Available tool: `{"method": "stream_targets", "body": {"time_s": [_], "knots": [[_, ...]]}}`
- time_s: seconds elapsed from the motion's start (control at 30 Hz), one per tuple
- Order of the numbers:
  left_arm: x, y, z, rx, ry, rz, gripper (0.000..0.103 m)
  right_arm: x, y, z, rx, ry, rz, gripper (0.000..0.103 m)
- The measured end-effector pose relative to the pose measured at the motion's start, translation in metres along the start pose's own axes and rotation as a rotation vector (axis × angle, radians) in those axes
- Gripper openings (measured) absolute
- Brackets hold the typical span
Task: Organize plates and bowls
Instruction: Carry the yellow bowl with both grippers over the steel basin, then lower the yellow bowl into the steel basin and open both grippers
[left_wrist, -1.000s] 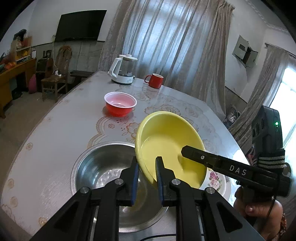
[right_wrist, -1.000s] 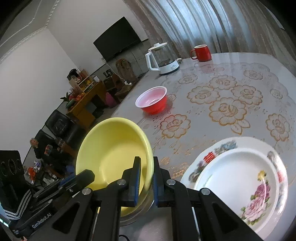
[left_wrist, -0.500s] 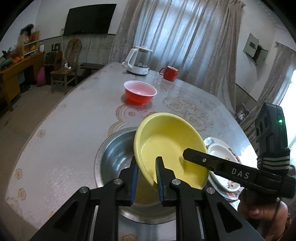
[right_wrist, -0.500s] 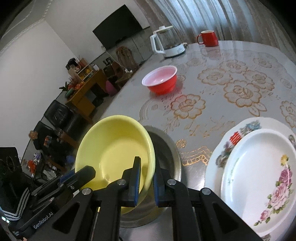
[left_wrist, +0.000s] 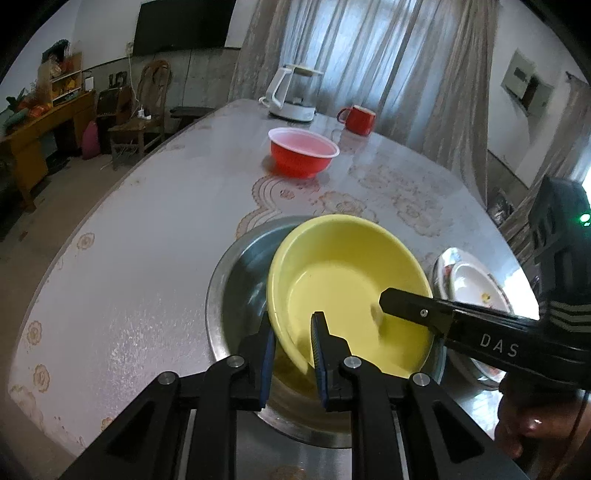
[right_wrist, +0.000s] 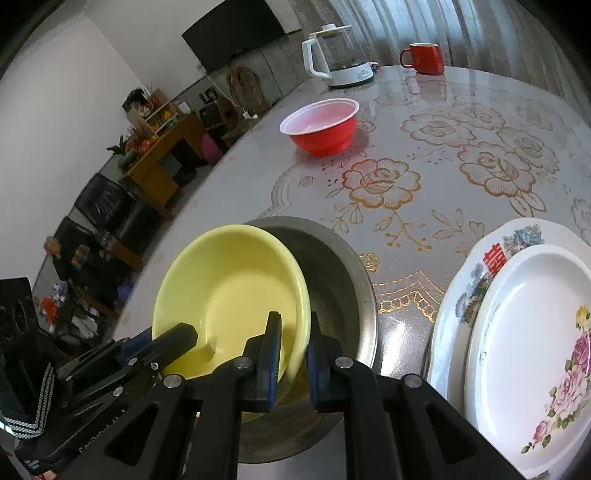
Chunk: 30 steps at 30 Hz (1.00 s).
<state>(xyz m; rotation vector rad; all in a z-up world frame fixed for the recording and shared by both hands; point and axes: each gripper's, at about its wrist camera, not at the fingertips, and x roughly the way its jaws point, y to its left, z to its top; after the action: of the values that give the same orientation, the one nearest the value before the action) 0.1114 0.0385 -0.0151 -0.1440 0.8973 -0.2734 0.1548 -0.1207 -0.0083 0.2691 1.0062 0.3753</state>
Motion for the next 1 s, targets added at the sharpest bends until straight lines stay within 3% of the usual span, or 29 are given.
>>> {"method": "stream_targets", "body": {"time_s": [0.27, 0.53, 0.83, 1.0], "knots": [[0.013, -0.005, 0.003, 0.037, 0.013, 0.052, 0.020, 0.012, 0.002, 0.005, -0.031, 0.030, -0.046, 0.013], [0.014, -0.006, 0.004, 0.061, 0.019, 0.070, 0.020, 0.017, 0.014, 0.006, -0.088, 0.071, -0.108, 0.022], [0.015, -0.013, 0.005, 0.120, 0.032, 0.125, 0.022, 0.020, 0.015, 0.008, -0.090, 0.094, -0.124, 0.022], [0.013, -0.013, 0.006, 0.134, 0.026, 0.129, 0.031, 0.022, 0.018, 0.008, -0.090, 0.107, -0.133, 0.023]]}}
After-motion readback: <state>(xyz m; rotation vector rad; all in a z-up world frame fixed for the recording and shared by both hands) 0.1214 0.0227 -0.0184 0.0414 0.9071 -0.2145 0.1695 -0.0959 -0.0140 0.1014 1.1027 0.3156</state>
